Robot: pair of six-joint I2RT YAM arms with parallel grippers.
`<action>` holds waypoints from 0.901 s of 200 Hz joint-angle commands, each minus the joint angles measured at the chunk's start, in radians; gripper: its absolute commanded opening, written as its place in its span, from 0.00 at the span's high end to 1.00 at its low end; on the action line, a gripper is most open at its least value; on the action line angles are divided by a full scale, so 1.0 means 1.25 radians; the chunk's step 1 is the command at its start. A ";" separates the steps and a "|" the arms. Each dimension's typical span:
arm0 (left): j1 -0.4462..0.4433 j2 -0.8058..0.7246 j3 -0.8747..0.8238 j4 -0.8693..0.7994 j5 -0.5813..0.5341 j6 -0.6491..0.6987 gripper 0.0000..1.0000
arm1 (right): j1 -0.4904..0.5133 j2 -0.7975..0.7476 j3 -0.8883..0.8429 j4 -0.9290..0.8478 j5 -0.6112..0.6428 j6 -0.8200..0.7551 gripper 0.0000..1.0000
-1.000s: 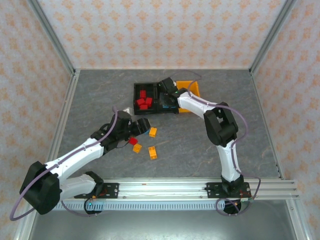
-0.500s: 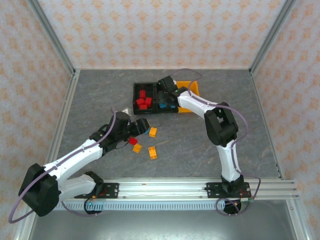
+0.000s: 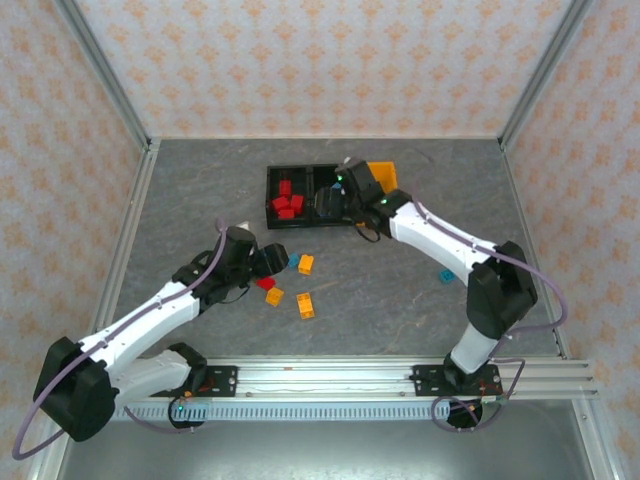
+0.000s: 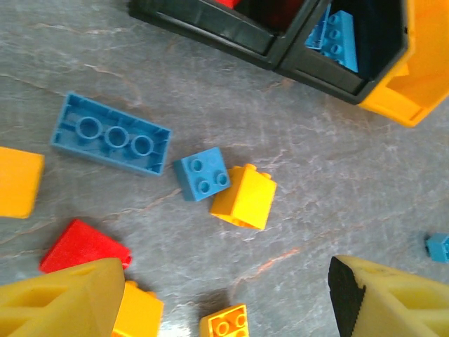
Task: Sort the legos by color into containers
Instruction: Place the lego in the container, then pick up the lego from the center of the table.
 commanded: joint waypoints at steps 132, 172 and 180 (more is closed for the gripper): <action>0.005 -0.155 -0.116 -0.070 -0.017 -0.033 0.22 | 0.162 0.179 -0.063 0.018 -0.042 0.148 0.23; 0.005 -0.155 -0.138 -0.036 -0.005 -0.053 0.22 | 0.161 0.218 -0.035 0.003 -0.015 0.146 0.26; 0.004 -0.155 -0.140 -0.034 -0.006 -0.055 0.22 | 0.162 0.223 -0.033 -0.002 0.000 0.144 0.26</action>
